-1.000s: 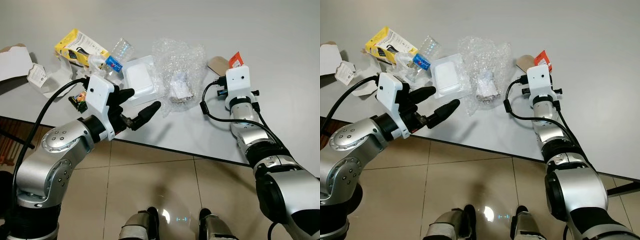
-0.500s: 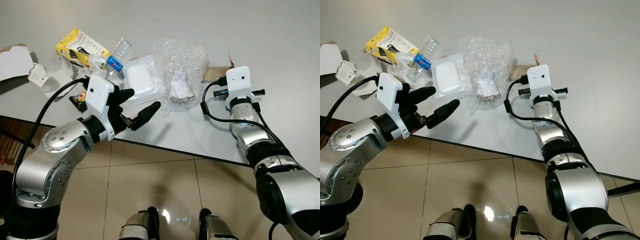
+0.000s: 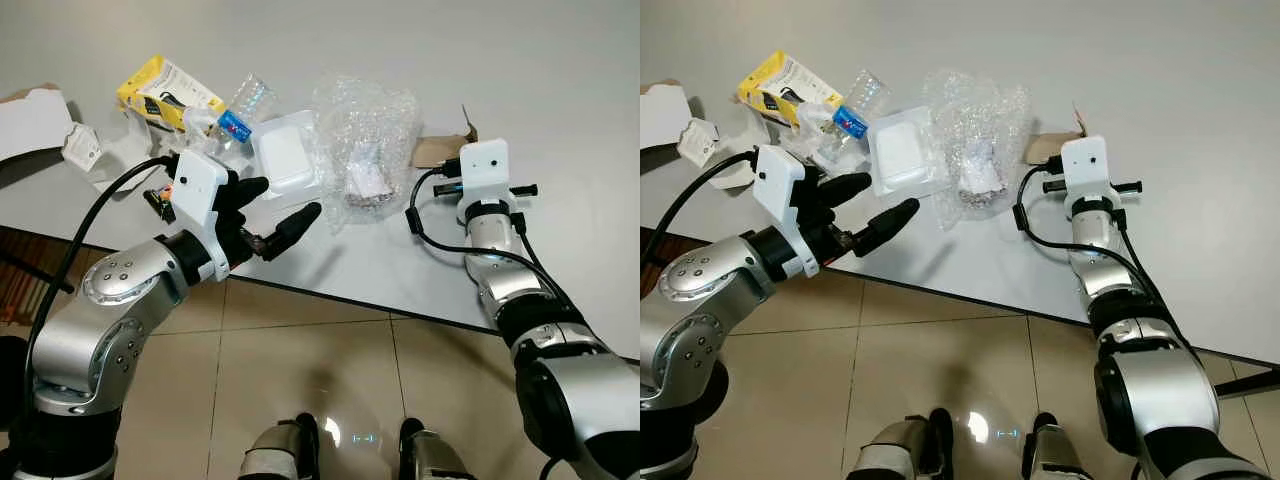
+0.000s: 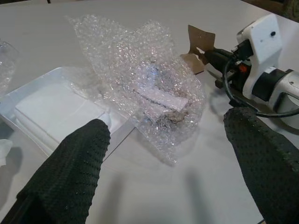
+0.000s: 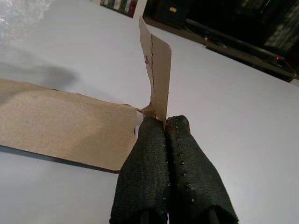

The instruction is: Picking trash to rubbish bin

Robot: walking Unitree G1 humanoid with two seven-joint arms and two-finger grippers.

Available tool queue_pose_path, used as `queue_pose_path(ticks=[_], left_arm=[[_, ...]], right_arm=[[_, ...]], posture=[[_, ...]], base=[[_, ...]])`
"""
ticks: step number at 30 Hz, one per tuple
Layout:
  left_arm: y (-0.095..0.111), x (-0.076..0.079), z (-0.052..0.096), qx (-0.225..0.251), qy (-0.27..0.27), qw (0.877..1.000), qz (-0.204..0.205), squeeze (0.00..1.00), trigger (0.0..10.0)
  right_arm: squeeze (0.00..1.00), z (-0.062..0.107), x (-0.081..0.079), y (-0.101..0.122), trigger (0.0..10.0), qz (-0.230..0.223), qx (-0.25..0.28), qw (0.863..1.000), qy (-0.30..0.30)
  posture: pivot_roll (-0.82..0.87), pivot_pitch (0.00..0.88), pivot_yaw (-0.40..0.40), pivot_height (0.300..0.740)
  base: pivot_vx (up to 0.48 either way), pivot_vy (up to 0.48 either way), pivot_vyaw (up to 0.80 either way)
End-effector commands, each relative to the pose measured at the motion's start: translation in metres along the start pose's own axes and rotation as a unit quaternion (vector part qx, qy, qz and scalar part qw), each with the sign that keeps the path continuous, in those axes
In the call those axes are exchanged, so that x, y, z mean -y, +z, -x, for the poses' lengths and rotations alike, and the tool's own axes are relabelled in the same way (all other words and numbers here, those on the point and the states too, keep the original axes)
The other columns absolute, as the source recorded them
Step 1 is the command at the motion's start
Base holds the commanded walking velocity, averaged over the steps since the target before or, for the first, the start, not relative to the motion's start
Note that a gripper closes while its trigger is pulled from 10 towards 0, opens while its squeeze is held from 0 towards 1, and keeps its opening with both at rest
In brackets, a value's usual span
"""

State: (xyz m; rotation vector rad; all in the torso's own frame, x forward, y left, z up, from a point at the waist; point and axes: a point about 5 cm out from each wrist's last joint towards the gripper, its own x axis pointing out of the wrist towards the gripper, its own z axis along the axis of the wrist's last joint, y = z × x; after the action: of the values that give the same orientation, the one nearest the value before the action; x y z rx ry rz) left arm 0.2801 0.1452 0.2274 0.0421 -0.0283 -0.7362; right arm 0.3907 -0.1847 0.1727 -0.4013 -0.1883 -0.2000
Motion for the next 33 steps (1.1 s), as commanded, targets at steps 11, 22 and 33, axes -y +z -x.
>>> queue_pose_path(ticks=[11,22,33], left_arm=[[0.003,-0.005,-0.001,0.007,0.009,1.000,-0.011,0.00,10.0],[0.002,-0.006,0.000,0.009,0.013,1.000,-0.012,0.00,10.0],[0.002,-0.007,-0.006,0.013,0.005,1.000,-0.013,0.00,10.0]], right_arm=[[0.00,0.033,-0.006,-0.036,0.0,-0.014,-0.034,0.999,-0.001],[0.00,0.039,-0.002,-0.032,0.0,-0.017,-0.013,1.000,-0.005],[0.57,0.066,-0.007,-0.033,10.0,-0.025,-0.018,0.999,-0.017]], posture=[[0.26,0.238,0.134,0.740],[0.25,0.228,0.121,0.740],[0.22,0.217,0.132,0.740]], base=[[0.000,0.000,0.00],[0.000,0.000,0.00],[0.000,0.000,0.00]])
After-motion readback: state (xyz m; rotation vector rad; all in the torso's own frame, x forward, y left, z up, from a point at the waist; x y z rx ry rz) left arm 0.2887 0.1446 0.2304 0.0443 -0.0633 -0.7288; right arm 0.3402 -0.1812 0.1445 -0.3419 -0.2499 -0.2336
